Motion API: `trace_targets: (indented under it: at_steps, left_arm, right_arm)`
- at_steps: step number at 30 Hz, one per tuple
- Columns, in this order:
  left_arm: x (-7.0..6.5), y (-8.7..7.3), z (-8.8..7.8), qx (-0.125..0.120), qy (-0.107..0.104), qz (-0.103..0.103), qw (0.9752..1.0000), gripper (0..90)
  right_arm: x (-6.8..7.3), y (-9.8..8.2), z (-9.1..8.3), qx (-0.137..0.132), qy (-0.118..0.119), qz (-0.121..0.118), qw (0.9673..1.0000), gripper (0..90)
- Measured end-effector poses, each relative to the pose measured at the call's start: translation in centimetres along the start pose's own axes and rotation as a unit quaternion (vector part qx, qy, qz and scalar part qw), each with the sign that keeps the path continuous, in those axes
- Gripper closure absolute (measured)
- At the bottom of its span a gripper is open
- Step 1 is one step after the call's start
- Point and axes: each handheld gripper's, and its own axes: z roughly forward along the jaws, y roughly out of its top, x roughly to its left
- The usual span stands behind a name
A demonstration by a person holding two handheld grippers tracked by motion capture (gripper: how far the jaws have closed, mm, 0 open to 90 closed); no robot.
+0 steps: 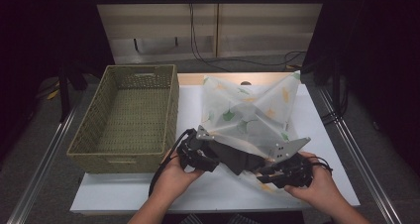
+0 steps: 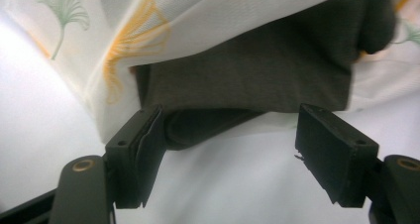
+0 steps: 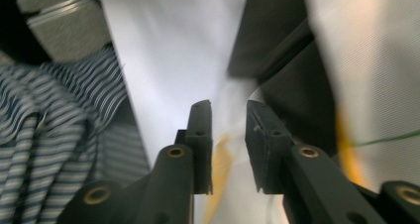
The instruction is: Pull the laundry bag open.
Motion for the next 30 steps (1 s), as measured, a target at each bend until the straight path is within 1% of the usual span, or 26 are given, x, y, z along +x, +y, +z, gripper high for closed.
trace_targets:
  at_steps: [3,4,5,6,7,8,9,10,11,12,13,14,15,16,17,18,19,20,21,22,23,25,26,27,28,30]
  left_arm:
    - [0.3,0.2,0.4,0.006,0.002,-0.006,1.0,27.4]
    - [0.4,0.3,0.6,0.008,0.001,-0.005,1.0,27.2]
    - [0.4,0.3,0.8,0.007,-0.004,-0.008,0.9999,27.0]
    - [0.5,0.4,0.9,0.011,-0.005,-0.009,0.9999,27.0]
    - [0.5,0.5,1.2,0.008,-0.002,-0.01,0.9999,27.0]
    - [0.6,0.5,1.3,0.011,0.001,-0.01,0.9999,27.4]
    - [0.7,0.6,1.5,0.013,-0.008,-0.011,0.9998,27.8]
    - [0.7,0.6,1.7,0.012,-0.011,-0.012,0.9998,28.8]
    - [0.7,0.7,1.7,0.009,-0.026,-0.013,0.9995,31.3]
    - [0.7,0.6,1.9,0.001,-0.037,-0.015,0.9992,34.9]
    - [0.7,0.7,1.9,-0.003,-0.044,-0.016,0.9989,37.6]
    - [0.7,0.7,1.8,-0.004,-0.04,-0.017,0.999,40.7]
    - [0.6,0.7,1.9,-0.009,-0.037,-0.015,0.9992,45.1]
    - [0.5,0.7,2.0,-0.009,-0.03,-0.013,0.9994,49.3]
    - [0.5,0.7,2.0,-0.004,-0.029,-0.008,0.9995,53.4]
    - [0.4,0.7,2.1,-0.001,-0.025,-0.004,0.9997,57.5]
    - [0.3,0.7,2.2,-0.003,-0.028,-0.003,0.9996,60.5]
    - [0.2,0.7,2.3,-0.002,-0.023,0.002,0.9997,63.9]
    - [0.0,0.8,2.3,0.001,-0.016,0.006,0.9999,67.4]
    - [-0.1,0.8,2.4,-0.003,-0.018,0.009,0.9998,72.3]
    - [-0.2,0.8,2.4,-0.001,-0.014,0.015,0.9998,75.2]
    - [-0.4,0.7,2.3,-0.006,-0.008,0.018,0.9998,83.2]
    - [-0.5,0.6,2.3,-0.008,-0.008,0.021,0.9997,84.0]
    - [-0.5,0.6,2.2,-0.006,-0.009,0.025,0.9996,84.7]
    - [-0.6,0.6,2.2,-0.012,-0.011,0.024,0.9996,85.1]
    - [-0.8,0.6,2.0,-0.021,-0.012,0.022,0.9995,85.4]
  right_arm:
    - [-0.5,1.0,-0.8,-0.02,-0.018,0.007,0.9996,69.0]
    - [-0.6,1.3,-1.0,-0.025,-0.027,0.009,0.9993,67.9]
    - [-0.9,1.6,-1.0,-0.03,-0.032,0.008,0.999,65.3]
    - [-1.2,1.9,-1.0,-0.033,-0.037,0.008,0.9987,62.9]
    - [-1.5,2.2,-1.0,-0.034,-0.048,0.011,0.9982,61.2]
    - [-1.8,2.4,-0.9,-0.032,-0.055,0.013,0.9979,60.0]
    - [-2.1,2.5,-0.7,-0.033,-0.058,0.017,0.9976,58.3]
    - [-2.5,2.7,-0.5,-0.035,-0.056,0.024,0.9975,56.1]
    - [-2.8,2.8,-0.2,-0.036,-0.056,0.026,0.9974,53.6]
    - [-2.9,2.9,0.1,-0.032,-0.066,0.025,0.997,52.9]
    - [-3.0,3.0,0.4,-0.026,-0.077,0.022,0.9965,52.9]
    - [-3.1,3.1,0.6,-0.023,-0.081,0.026,0.9962,53.0]
    - [-3.2,3.1,0.9,-0.025,-0.072,0.023,0.9968,53.8]
    - [-3.2,3.2,1.1,-0.023,-0.078,0.022,0.9964,55.5]
    - [-3.3,3.3,1.3,-0.018,-0.085,0.02,0.996,59.6]
    - [-3.4,3.4,1.4,-0.015,-0.085,0.02,0.996,65.9]
    - [-3.5,3.4,1.5,-0.012,-0.089,0.022,0.9957,71.3]
    - [-3.7,3.4,1.6,-0.01,-0.091,0.02,0.9956,77.3]
    - [-3.8,3.5,1.6,-0.008,-0.093,0.022,0.9954,82.8]
    - [-4.0,3.5,1.6,-0.005,-0.09,0.022,0.9957,87.8]
    - [-4.0,3.6,1.6,-0.006,-0.091,0.023,0.9956,89.0]
    - [-3.9,3.7,1.3,-0.005,-0.092,0.027,0.9954,90.0]
    - [-3.9,3.8,1.2,-0.013,-0.085,0.024,0.996,90.0]
    - [-3.8,3.9,0.9,-0.017,-0.081,0.027,0.9962,90.0]
    - [-3.8,4.0,0.6,-0.022,-0.076,0.021,0.9966,90.0]
    - [-3.5,4.3,0.0,-0.034,-0.074,0.022,0.9964,90.0]
